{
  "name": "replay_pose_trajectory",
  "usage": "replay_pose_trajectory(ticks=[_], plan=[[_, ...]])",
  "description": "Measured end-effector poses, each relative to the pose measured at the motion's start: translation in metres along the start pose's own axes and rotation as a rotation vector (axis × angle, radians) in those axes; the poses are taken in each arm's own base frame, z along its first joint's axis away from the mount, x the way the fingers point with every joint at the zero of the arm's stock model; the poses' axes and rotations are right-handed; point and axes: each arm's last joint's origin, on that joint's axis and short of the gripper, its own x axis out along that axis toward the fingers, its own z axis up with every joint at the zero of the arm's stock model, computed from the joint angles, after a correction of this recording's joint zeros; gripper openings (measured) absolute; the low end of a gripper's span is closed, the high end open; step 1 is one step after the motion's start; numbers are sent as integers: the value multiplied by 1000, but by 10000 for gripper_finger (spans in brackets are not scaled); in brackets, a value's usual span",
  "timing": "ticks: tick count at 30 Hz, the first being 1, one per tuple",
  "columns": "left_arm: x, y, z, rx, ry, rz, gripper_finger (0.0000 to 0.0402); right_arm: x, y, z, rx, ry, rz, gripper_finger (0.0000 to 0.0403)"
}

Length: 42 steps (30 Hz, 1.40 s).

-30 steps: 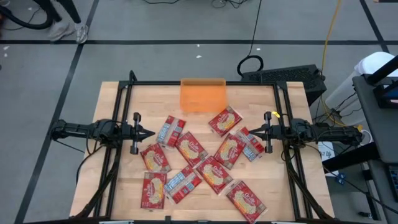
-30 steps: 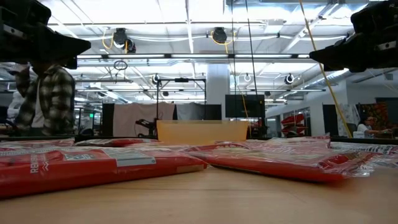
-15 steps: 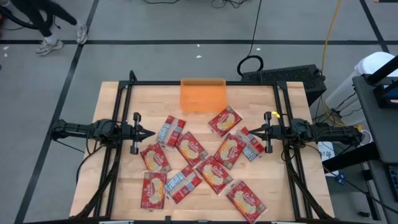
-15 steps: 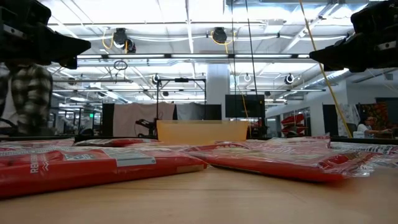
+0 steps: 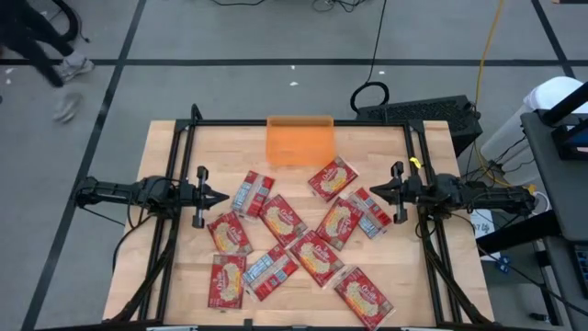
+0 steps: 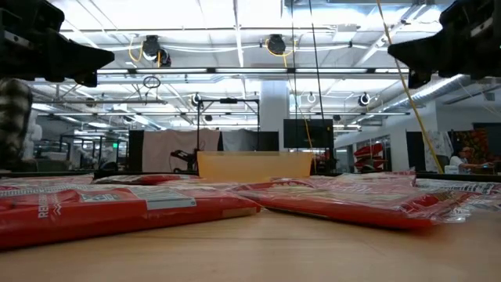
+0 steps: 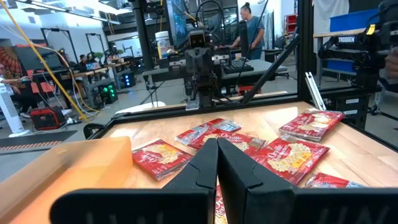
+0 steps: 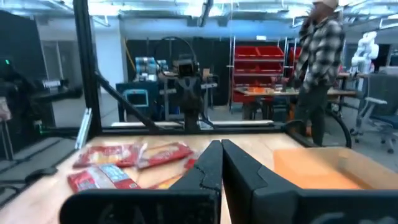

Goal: Sort popcorn bags into baskets
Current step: Put the popcorn pack into the orange bin

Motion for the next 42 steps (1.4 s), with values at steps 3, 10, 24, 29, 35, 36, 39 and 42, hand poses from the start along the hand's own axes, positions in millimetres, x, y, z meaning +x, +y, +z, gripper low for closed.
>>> replay_pose_trajectory(ticks=[3, 10, 24, 29, 35, 36, 39, 42], plan=[[0, 0, 0, 0, 0, 0, 10, 1, -1, -4, 37, 64, -24, 0], [0, 0, 0, 0, -1, -2, 10, 6, -1, 41, 61, 117, -81, 0], [0, 0, 0, 0, 0, -2, 10, 68, -2, 103, -29, 353, -207, 37], [0, 0, 0, 0, 0, -1, 10, 106, -9, 99, -64, 479, -240, 79], [0, 0, 0, 0, 0, 1, 10, 142, -25, 73, -63, 764, -285, 118], [0, 0, 0, 0, 1, 1, 10, 146, -28, 67, -58, 798, -284, 122], [0, 0, 0, 0, 0, 1, 10, 153, -35, 47, -31, 909, -273, 133], [0, 0, 0, 0, 0, 1, 10, 151, -42, 30, -28, 1045, -295, 140]])
